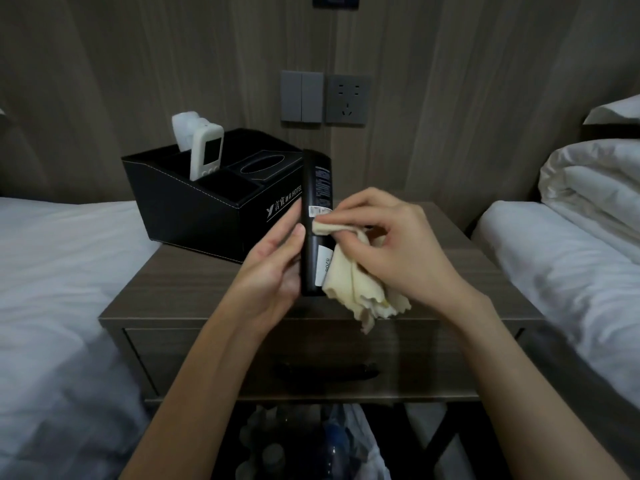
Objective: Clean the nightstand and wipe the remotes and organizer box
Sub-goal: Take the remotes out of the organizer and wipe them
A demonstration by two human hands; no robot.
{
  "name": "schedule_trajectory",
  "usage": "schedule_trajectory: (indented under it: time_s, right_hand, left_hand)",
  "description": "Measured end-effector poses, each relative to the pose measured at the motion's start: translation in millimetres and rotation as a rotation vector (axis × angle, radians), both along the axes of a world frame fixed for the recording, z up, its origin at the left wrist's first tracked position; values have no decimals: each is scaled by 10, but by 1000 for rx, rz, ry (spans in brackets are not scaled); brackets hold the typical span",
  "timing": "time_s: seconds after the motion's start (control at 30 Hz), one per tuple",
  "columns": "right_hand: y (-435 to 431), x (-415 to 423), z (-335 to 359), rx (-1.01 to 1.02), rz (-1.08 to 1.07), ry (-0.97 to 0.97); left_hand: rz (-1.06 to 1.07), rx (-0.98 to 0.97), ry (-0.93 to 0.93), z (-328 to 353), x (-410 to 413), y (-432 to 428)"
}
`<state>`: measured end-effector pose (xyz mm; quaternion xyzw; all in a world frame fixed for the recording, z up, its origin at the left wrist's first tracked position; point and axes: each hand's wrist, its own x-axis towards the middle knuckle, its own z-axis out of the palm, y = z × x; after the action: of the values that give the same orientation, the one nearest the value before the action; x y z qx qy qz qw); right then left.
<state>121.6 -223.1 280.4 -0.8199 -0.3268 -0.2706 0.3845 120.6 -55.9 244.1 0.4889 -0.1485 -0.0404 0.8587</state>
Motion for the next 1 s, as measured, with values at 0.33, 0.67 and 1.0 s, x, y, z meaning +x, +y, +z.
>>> schedule_trajectory:
  time_s: [0.33, 0.67, 1.0]
  right_hand:
    - [59, -123, -135, -93, 180, 222]
    - [-125, -71, 51, 152, 91, 257]
    - [-152, 151, 83, 383, -277, -84]
  left_hand:
    - [61, -186, 59, -10, 82, 97]
    - [61, -156, 65, -4, 70, 8]
    - [-107, 61, -18, -39, -85, -200]
